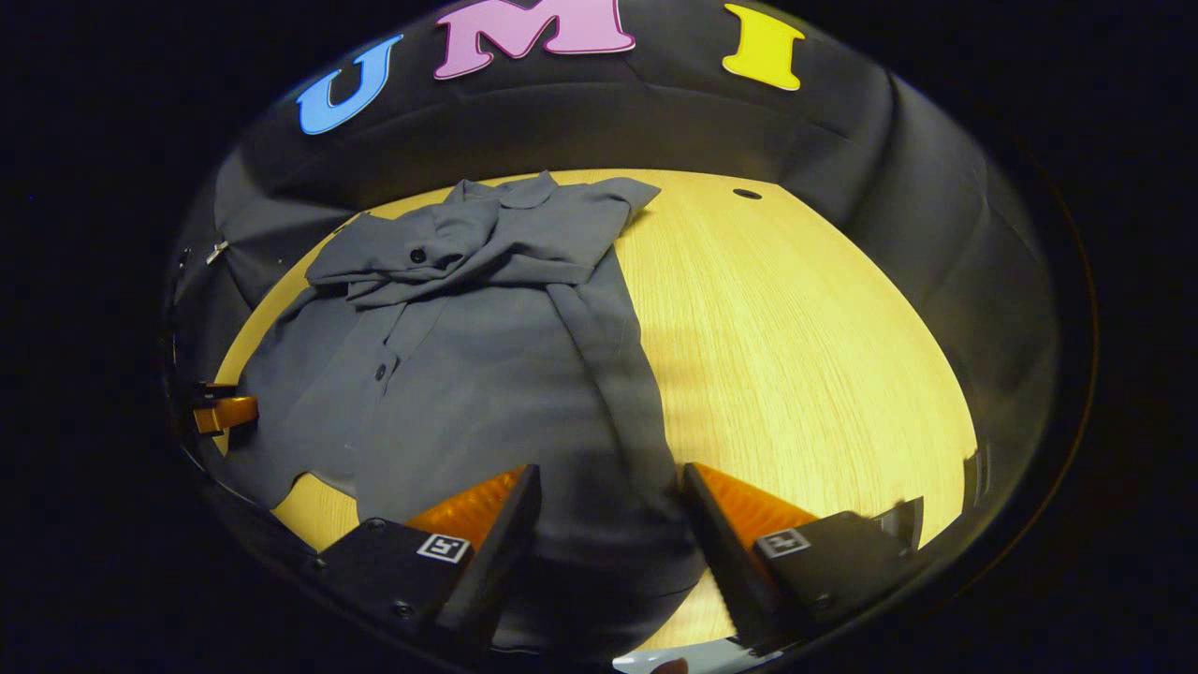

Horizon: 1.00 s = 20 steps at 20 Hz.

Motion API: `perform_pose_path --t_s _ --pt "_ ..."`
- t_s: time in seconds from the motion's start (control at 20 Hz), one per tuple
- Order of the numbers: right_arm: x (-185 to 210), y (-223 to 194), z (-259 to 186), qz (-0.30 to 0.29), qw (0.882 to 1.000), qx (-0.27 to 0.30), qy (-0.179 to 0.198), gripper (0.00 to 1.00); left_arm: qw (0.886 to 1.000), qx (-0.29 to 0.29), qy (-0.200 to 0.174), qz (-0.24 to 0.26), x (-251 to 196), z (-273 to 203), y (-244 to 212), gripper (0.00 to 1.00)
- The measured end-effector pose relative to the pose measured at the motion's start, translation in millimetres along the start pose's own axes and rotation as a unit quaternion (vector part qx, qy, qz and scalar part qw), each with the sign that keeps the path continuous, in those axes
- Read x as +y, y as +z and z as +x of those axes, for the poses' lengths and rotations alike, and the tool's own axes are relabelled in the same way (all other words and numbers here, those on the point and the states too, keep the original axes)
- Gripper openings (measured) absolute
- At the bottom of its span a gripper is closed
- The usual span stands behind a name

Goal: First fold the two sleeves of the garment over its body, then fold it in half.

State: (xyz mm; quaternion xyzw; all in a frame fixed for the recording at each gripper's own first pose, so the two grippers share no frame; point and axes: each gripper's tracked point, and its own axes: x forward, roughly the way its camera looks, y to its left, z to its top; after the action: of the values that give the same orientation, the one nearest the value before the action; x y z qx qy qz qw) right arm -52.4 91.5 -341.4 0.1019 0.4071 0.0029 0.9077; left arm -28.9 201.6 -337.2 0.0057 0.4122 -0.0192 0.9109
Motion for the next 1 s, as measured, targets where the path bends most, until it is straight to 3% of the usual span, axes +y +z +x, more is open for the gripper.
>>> perform_pose_path --t_s 0.05,0.1,0.2,0.25,0.4,0.75,1.0 --pt "7.4 0.2 2.9 -0.008 1.000 0.000 0.017 0.86 1.000 -0.002 -0.014 0.008 -8.6 0.7 3.6 0.88" --pt "19.5 2.3 3.6 -0.012 0.999 0.002 0.049 0.59 0.999 0.000 -0.034 0.023 -15.3 5.3 3.8 0.69" --pt "27.1 3.5 3.0 -0.013 0.998 0.011 0.056 0.06 0.999 0.005 -0.038 0.033 -22.4 6.7 9.1 0.29" --pt "27.2 2.7 0.4 -0.025 0.998 0.016 0.057 0.06 0.998 0.011 -0.043 0.034 -24.3 4.9 8.9 0.09" --pt "25.3 -2.5 -22.5 -0.020 0.997 0.018 0.072 0.06 0.998 0.017 -0.059 0.027 -27.6 -20.4 -4.4 0.06" --pt "23.9 -24.7 -78.3 0.009 0.995 0.021 0.100 0.06 0.995 0.034 -0.093 0.013 -32.0 -36.4 25.2 0.06" --pt "27.1 81.0 -106.2 0.051 0.988 -0.094 0.111 0.05 0.992 -0.071 -0.106 -0.011 -43.1 -74.9 130.7 0.06"
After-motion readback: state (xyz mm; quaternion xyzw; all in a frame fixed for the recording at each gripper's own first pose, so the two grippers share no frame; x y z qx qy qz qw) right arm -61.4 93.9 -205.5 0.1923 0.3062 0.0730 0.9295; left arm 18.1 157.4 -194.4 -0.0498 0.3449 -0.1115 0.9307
